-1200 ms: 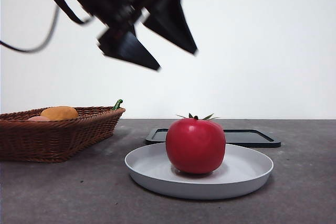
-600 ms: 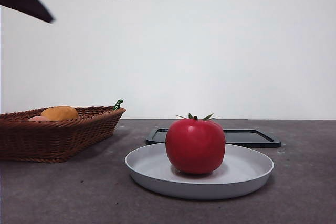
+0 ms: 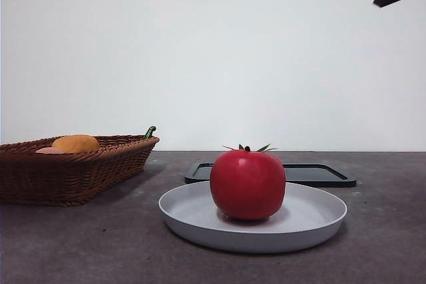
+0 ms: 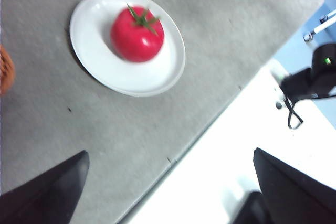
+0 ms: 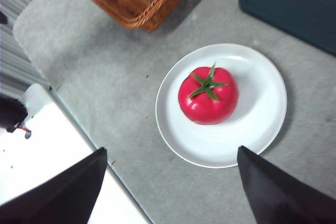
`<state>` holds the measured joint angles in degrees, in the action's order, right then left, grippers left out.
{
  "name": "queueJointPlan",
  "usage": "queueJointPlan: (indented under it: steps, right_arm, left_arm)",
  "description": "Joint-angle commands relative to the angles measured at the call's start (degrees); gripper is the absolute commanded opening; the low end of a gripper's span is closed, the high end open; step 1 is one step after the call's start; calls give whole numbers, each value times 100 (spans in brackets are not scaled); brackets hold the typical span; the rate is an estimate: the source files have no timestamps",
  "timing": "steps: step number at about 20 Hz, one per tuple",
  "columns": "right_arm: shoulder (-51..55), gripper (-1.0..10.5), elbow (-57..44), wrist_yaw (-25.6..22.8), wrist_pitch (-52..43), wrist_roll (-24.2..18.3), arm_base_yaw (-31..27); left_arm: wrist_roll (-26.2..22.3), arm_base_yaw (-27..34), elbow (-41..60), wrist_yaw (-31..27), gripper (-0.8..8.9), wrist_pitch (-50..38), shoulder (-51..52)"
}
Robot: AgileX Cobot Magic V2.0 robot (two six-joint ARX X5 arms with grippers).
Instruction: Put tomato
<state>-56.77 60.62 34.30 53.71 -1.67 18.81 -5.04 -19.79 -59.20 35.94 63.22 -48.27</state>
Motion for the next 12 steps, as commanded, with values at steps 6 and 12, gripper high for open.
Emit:
queueJointPlan:
  steps: [6, 12]
  right_arm:
    - [-848, 397, 94, -435, -535, 15, 601]
    - [-1821, 398, 94, -1029, -1443, 15, 1119]
  left_arm:
    - [-155, -26, -129, 31, 498, -111, 37]
    - [-157, -26, -129, 31, 498, -116, 37]
